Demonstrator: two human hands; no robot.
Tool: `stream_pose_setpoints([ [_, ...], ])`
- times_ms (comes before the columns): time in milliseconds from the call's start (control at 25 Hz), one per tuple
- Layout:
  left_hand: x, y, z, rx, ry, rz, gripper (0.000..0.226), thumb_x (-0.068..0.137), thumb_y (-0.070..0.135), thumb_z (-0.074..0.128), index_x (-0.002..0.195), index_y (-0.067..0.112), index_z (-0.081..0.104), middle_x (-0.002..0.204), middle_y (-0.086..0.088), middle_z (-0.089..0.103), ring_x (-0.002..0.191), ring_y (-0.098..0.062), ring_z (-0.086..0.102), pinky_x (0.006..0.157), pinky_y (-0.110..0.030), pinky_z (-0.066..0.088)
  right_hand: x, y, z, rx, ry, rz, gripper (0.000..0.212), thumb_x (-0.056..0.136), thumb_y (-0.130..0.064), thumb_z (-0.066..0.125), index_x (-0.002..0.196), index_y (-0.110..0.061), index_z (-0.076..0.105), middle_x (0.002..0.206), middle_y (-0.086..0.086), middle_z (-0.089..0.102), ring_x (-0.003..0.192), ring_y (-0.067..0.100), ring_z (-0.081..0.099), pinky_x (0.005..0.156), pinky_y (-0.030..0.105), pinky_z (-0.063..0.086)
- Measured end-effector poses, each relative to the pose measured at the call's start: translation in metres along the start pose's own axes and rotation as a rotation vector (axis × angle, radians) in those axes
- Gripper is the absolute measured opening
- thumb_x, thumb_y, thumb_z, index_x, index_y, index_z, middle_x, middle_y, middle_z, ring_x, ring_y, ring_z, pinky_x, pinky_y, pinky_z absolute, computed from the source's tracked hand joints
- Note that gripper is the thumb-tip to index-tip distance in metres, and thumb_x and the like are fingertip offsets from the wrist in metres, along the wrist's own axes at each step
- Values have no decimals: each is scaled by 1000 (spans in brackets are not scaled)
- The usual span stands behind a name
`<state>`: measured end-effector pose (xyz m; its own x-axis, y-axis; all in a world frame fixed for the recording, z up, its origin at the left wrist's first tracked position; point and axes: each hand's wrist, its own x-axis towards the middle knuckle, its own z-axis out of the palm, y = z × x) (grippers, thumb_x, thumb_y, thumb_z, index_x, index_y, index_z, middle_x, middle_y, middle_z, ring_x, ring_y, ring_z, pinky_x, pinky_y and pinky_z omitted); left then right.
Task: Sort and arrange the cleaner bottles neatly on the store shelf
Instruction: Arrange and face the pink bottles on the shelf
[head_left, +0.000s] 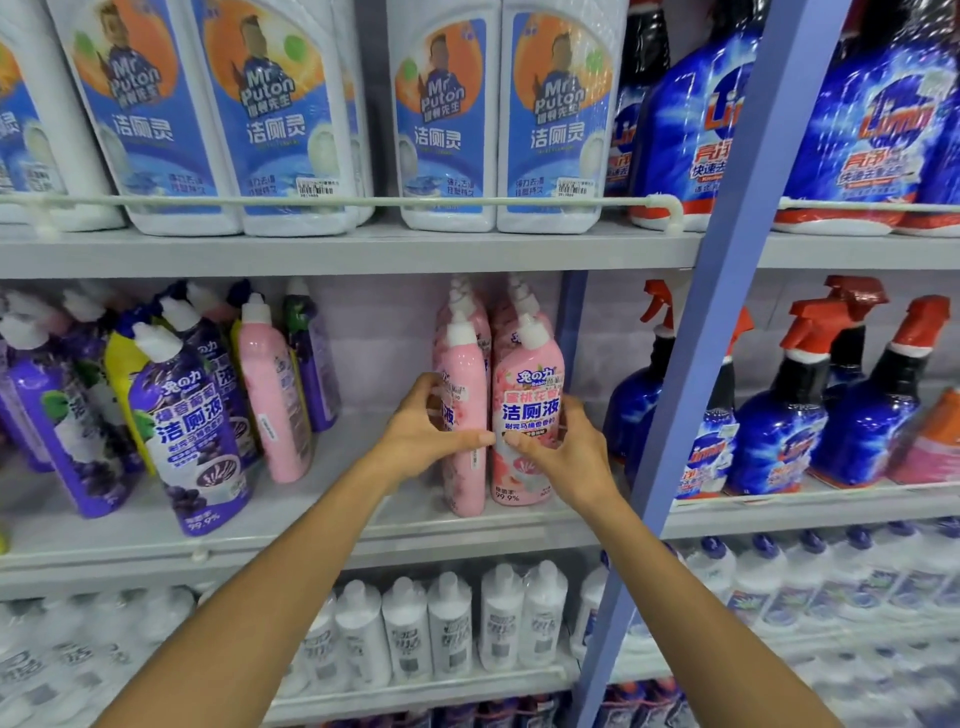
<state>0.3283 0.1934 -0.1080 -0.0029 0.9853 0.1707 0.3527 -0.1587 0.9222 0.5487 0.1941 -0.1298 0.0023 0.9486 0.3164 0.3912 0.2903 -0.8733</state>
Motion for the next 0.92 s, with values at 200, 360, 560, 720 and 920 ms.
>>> stream_pose_setpoints([
  [200, -7, -4, 32, 218, 344, 66, 100, 46, 68, 89, 124, 27, 42, 118, 4, 56, 100, -14, 61, 81, -33, 54, -3, 6, -2, 2, 5, -22, 78, 75, -46, 87, 139, -23, 49, 118, -13, 67, 100, -9, 63, 81, 14, 54],
  [360, -7, -28, 10, 136, 146, 68, 92, 56, 57, 90, 132, 34, 46, 129, 5, 54, 109, -9, 61, 91, -38, 59, -3, 13, -2, 4, 7, -36, 79, 79, -34, 87, 145, -25, 45, 124, -13, 66, 109, -1, 64, 84, 11, 52],
  [560, -12, -22, 22, 138, 225, 55, 77, 67, 36, 93, 128, 27, 47, 113, 12, 67, 92, -1, 65, 81, -27, 57, 4, 14, 3, -18, 38, -39, 73, 80, -34, 86, 141, -21, 47, 122, -8, 69, 104, 3, 67, 84, 20, 57],
  [720, -10, -23, 32, 226, 342, 67, 82, 62, 43, 93, 126, 26, 45, 114, 7, 69, 91, -15, 70, 78, -33, 58, 5, 15, 2, -30, 58, -26, 76, 81, -33, 86, 144, -20, 45, 123, -7, 68, 105, 4, 65, 81, 10, 49],
  [920, -10, -44, 36, 172, 295, 9, 71, 68, 33, 92, 124, 24, 50, 117, 6, 70, 103, -16, 70, 87, -41, 60, -7, 27, 8, -39, 116, 23, 76, 79, -31, 87, 140, -17, 45, 124, -3, 64, 110, 10, 61, 92, 31, 53],
])
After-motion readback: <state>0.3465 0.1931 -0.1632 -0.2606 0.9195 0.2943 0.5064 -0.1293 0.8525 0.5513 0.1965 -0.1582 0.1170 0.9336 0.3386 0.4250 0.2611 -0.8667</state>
